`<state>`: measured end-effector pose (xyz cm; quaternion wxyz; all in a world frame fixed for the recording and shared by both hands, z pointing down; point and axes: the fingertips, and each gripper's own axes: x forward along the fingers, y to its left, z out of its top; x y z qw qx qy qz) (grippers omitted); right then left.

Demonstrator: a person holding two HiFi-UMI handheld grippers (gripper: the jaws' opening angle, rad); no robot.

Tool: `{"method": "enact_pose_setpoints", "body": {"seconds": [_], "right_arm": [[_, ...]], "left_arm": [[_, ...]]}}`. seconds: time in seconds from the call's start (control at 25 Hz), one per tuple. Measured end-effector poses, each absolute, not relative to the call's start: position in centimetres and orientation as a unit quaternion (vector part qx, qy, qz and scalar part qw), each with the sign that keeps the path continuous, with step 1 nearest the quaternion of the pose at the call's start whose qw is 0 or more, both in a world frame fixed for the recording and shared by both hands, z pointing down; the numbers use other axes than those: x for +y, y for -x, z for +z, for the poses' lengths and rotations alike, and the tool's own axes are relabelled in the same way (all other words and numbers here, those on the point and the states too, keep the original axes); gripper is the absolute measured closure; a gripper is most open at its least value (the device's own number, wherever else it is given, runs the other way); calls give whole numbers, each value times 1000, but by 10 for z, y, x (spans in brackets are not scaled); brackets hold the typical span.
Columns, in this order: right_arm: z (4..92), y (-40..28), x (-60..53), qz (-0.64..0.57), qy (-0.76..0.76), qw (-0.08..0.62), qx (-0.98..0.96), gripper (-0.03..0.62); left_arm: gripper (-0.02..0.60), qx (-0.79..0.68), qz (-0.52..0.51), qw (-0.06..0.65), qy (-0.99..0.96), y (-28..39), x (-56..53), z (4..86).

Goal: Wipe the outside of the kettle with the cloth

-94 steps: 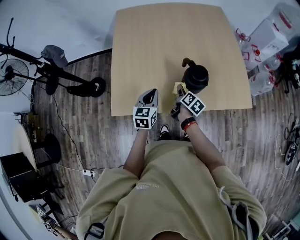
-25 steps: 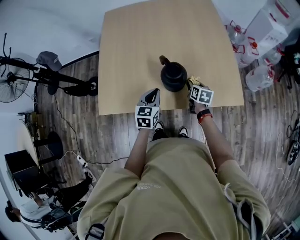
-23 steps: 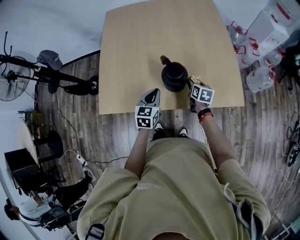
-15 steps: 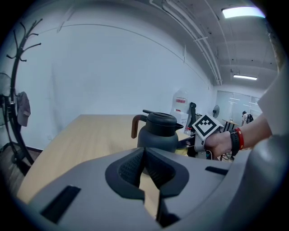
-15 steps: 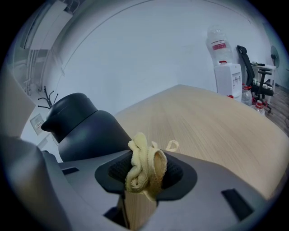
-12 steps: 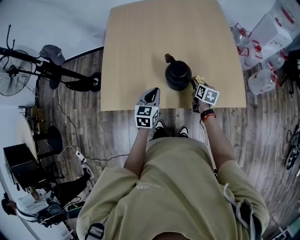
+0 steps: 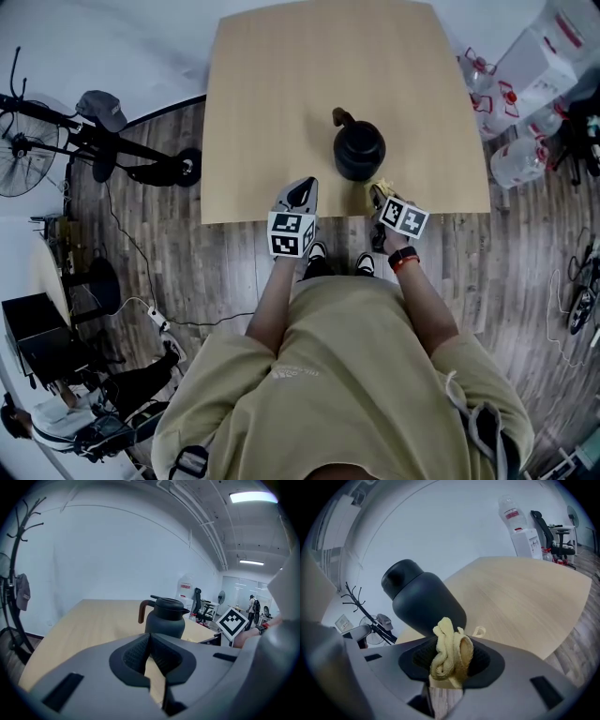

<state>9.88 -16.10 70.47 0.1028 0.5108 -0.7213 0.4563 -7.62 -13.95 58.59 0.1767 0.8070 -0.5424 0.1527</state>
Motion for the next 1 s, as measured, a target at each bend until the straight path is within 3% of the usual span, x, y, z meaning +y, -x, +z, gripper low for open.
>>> {"method": "enact_pose_setpoints", "body": {"seconds": [0.76, 1.0], "right_arm": [[713, 52, -151, 489, -465, 102, -731, 431], [717, 64, -183, 493, -501, 59, -709, 431]], "left_arm": [[557, -548, 144, 181, -804, 155, -135, 585], [557, -550, 144, 184, -801, 172, -139, 586]]}}
